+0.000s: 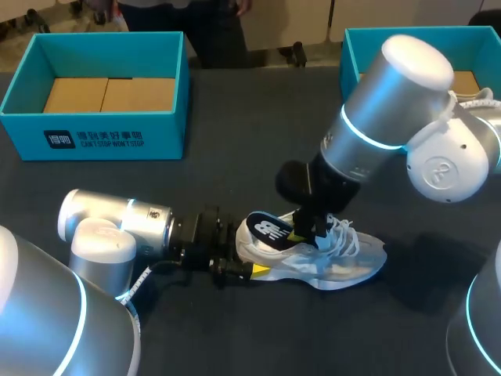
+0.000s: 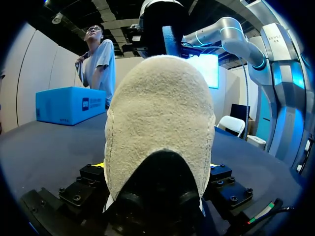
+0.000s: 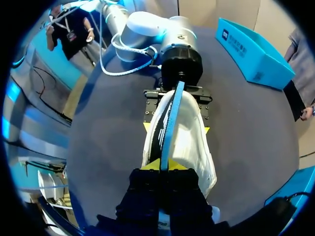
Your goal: Take the shoe out of the shoebox, open the shoe tongue, remove and reinsert the insole, then place the shoe into the shoebox
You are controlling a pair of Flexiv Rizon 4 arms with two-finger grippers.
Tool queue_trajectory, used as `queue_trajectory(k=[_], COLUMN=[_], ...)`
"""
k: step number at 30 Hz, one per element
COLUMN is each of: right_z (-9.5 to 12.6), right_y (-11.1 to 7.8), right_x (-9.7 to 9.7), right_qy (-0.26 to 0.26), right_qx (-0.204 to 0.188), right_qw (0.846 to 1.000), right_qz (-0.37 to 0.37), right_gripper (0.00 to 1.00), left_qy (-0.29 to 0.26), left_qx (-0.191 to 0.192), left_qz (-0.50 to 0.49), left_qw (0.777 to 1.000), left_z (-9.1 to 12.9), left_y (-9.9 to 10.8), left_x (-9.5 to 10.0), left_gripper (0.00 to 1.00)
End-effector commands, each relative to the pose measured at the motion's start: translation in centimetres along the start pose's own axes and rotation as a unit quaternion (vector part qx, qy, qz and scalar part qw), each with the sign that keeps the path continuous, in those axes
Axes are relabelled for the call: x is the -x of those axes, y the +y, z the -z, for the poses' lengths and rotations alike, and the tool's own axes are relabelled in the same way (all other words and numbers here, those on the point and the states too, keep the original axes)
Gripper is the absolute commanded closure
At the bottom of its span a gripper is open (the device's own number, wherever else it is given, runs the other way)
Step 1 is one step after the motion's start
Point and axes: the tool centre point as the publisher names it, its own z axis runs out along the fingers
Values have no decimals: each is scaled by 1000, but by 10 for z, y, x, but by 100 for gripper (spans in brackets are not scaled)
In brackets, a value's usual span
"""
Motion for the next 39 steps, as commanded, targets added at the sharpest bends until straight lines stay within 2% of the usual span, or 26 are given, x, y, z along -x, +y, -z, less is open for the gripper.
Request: queue_trajectory(k=[1,9,27,28,29,30,32,33,34,36,39], right_z=[6,10,3,3,3,3,4,5,6,8,7], right_y=[0,1,24,24,23,22,21,21,20,18,16], right_x=[-1,-2,4,4,4,4,3,2,1,0,1], right_qy=[5,21,56,57,60,61,60,59,57,56,59], right_qx=[3,3,-4,-3,-3,-3,-3,-3,-2,2,11], right_qw=[1000,998,990,990,990,991,991,992,992,993,994], right_qz=[18,67,128,128,125,123,117,114,110,100,86], right_gripper=[100,100,100,97,67,55,51,43,39,46,51], left_qy=[0,0,0,0,0,0,0,0,0,0,0], left_qx=[1,1,1,1,1,1,1,1,1,1,1], left_qz=[0,0,0,0,0,0,0,0,0,0,0], left_qw=[1000,1000,1000,1000,1000,1000,1000,1000,1000,1000,1000], left_z=[-1,-1,-1,-1,-1,-1,-1,-1,-1,-1,-1], left_y=[-1,-1,-1,-1,-1,-1,-1,-1,-1,-1,-1], left_x=[0,0,0,0,0,0,0,0,0,0,0], left_gripper=[100,100,100,100,100,100,100,100,100,100,100])
